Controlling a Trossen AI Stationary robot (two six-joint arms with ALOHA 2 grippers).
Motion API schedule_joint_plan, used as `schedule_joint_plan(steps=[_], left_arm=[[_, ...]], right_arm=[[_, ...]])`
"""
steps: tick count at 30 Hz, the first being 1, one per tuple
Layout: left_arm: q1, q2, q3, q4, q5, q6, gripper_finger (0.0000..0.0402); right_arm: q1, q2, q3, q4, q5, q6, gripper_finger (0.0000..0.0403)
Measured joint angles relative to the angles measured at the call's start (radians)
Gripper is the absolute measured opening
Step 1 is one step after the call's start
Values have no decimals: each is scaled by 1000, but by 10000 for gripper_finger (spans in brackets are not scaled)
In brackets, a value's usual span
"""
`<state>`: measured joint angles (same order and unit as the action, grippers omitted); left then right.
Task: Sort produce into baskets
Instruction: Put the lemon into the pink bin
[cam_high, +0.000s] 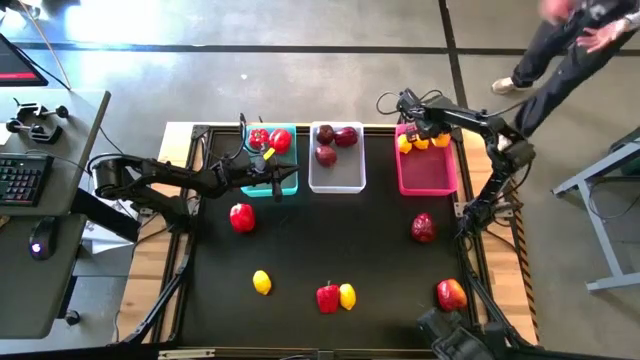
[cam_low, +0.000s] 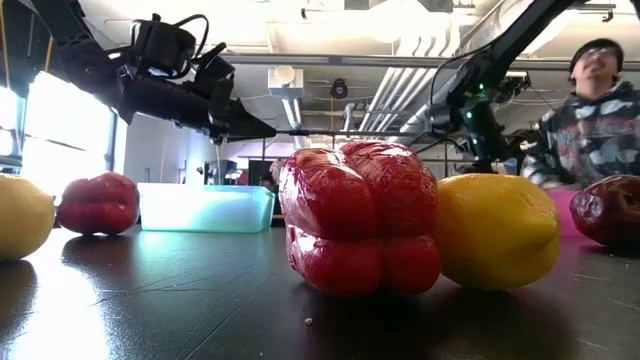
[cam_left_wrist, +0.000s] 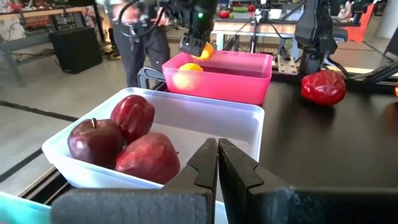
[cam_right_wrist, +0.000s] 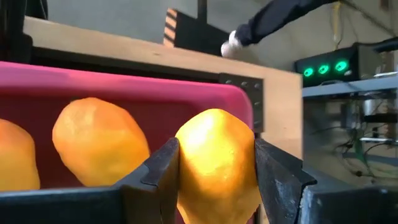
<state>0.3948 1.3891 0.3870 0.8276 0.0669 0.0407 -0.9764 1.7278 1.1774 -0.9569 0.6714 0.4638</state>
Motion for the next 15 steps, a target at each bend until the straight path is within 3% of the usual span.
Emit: schedule_joint_plan(steps=[10,15], left_arm=[[0,0,0,-15,0,-30,0],[0,0,0,-20,0,-35,0]], right_arm=[[-21,60,0,11,-25,-17,164],[-14,57,0,6,-25,-38,216]])
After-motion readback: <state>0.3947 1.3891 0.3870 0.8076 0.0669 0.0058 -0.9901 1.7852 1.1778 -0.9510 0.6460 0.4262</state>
